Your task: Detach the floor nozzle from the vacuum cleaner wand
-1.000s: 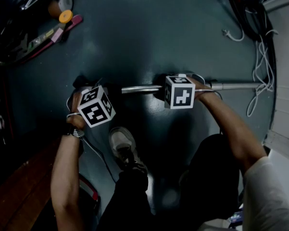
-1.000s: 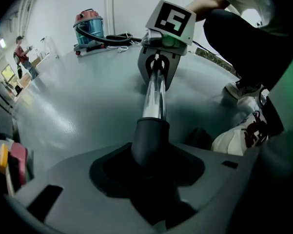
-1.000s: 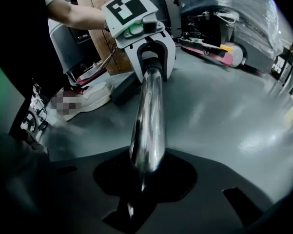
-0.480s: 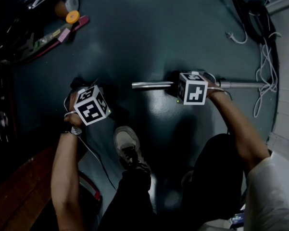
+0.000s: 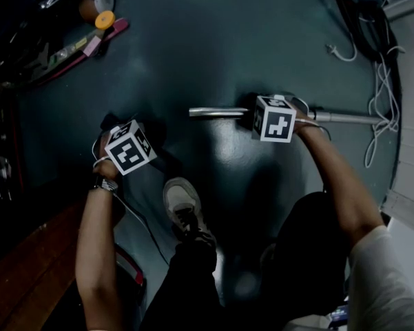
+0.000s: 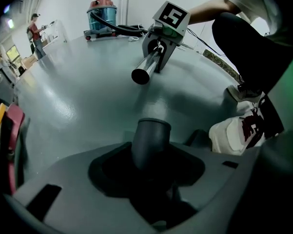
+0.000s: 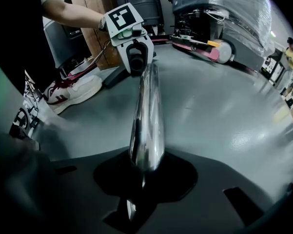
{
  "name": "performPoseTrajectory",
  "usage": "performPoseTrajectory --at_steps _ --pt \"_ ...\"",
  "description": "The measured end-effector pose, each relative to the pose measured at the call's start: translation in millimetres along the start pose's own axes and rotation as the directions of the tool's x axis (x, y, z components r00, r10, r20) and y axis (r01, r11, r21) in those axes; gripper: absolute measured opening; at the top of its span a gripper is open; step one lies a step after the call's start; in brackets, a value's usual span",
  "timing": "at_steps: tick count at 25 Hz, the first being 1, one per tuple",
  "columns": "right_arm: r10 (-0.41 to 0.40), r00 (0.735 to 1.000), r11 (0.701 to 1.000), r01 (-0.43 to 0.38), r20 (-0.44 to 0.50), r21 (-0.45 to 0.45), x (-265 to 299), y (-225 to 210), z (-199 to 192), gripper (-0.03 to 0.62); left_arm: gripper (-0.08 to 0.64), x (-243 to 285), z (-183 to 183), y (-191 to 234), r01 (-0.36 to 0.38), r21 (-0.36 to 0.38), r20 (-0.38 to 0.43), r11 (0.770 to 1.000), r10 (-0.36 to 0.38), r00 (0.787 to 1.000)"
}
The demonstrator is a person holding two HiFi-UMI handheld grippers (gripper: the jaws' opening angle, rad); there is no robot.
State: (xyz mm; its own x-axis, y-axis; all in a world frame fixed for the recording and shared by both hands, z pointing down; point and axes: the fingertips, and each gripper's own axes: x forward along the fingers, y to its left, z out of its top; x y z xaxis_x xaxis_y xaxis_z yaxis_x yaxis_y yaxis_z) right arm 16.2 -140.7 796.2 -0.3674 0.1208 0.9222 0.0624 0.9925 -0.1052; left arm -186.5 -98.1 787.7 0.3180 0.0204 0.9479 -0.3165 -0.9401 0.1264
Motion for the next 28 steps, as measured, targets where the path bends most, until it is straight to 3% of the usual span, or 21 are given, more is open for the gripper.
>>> performPoseTrajectory --at_steps 11,14,19,24,26,28 --pt "-0.002 1.000 1.000 0.002 -0.016 -0.017 -0.4 2.6 0.1 0.126 0.212 5.3 -9.9 3.0 -0.015 -0.099 0.056 0.995 0.020 0.998" --pt "-0.024 0.999 1.000 0.024 -0.022 -0.003 -1.7 -1.8 -3.3 0.181 0.218 5.7 -9.5 4.8 -0.034 -0.108 0.060 0.994 0.041 0.997" --pt "-0.046 0.999 0.998 0.046 -0.002 0.039 -4.3 -5.7 -8.7 0.209 0.227 6.8 -8.9 4.2 -0.049 -0.126 0.080 0.991 0.059 0.995" --pt "-0.063 0.998 0.997 0.063 -0.006 0.036 -9.9 -6.4 -13.3 0.224 0.270 5.6 -6.0 4.0 -0.063 -0.155 0.102 0.986 0.079 0.992" --pt "-0.065 0.998 0.997 0.065 -0.003 0.042 -11.2 -5.0 -16.6 0.225 0.336 2.9 -3.3 3.5 -0.073 -0.147 0.100 0.986 0.088 0.991" --pt "-0.066 0.998 0.996 0.065 0.012 0.056 -13.6 -4.1 -17.3 0.226 0.353 5.2 -3.4 1.6 -0.076 -0.143 0.110 0.987 0.092 0.990"
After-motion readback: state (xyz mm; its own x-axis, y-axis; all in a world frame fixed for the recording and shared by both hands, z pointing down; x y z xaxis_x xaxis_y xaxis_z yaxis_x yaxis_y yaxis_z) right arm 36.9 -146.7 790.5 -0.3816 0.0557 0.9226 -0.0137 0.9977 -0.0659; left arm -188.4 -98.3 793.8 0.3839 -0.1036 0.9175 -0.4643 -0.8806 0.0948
